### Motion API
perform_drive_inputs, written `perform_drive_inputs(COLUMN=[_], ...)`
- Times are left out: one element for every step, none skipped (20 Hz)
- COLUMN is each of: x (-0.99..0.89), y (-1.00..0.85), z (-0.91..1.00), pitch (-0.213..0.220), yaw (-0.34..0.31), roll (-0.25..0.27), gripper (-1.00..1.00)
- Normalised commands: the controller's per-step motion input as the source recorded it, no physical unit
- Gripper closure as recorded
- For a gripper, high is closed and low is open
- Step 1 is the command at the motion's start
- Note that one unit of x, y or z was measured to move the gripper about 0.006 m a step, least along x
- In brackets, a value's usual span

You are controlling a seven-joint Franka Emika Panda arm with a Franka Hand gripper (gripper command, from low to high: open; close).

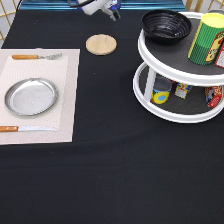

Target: Pick up the bowl from the lazy Susan and put bowl on the plate

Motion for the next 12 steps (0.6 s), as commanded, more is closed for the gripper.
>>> perform_drive_inputs(x=[-0.54, -0.49, -0.43, -0.39, -0.39, -0.42, -0.44, -0.46, -0.46, -0.43, -0.46, -0.49], y=[0.46, 0.45, 0.44, 0.43, 0.43, 0.43, 0.43, 0.43, 0.44, 0.45, 0.42, 0.39], z=[-0.1, -0.14, -0.22, -0.28, -0.29, -0.3, -0.27, -0.25, -0.22, -0.21, -0.23, -0.23], pitch=[0.024, 0.042, 0.056, 0.062, 0.06, 0.056, 0.05, 0.042, 0.033, 0.025, 0.015, 0.006], yaw=[-0.136, -0.154, -0.175, -0.192, -0.191, -0.181, -0.174, -0.167, -0.159, -0.154, -0.145, -0.135], roll=[-0.133, -0.132, -0.144, -0.159, -0.163, -0.165, -0.159, -0.153, -0.168, -0.189, -0.2, -0.208], gripper=[-1.0, -1.0, -1.0, -1.0, -1.0, -1.0, -1.0, -1.0, -1.0, -1.0, -1.0, -1.0])
